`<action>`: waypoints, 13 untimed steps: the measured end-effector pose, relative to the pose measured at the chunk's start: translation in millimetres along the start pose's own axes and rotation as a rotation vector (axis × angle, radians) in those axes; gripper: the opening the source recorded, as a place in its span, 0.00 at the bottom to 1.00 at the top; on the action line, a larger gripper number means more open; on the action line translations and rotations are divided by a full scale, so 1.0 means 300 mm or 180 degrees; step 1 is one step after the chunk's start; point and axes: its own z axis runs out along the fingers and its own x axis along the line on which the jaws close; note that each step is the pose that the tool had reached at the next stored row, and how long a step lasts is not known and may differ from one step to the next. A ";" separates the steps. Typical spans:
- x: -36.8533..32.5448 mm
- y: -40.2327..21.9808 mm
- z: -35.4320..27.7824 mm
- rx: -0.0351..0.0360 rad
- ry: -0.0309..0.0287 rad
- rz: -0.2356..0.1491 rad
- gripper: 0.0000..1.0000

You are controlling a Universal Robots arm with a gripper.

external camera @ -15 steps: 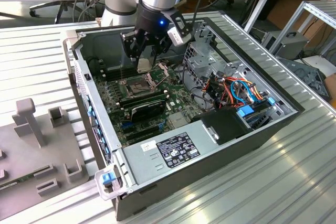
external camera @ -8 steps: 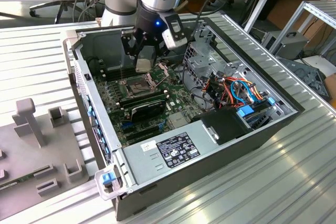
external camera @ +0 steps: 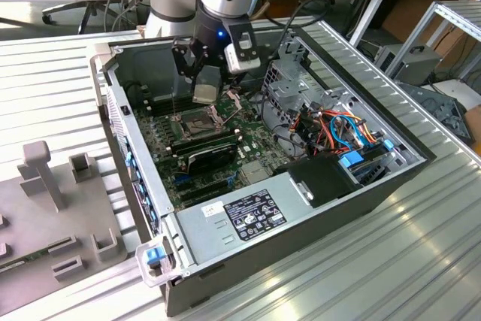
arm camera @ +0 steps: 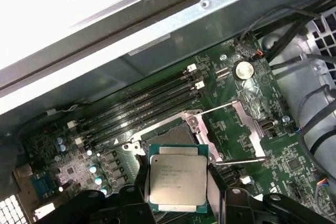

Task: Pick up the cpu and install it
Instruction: 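Place the cpu into insertion slot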

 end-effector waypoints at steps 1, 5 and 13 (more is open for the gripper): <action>0.000 0.000 0.001 -0.0002 -0.0001 0.0055 0.53; 0.000 0.000 0.003 -0.0014 -0.0007 0.0343 0.53; 0.000 0.000 0.008 -0.0037 -0.0018 0.0940 0.53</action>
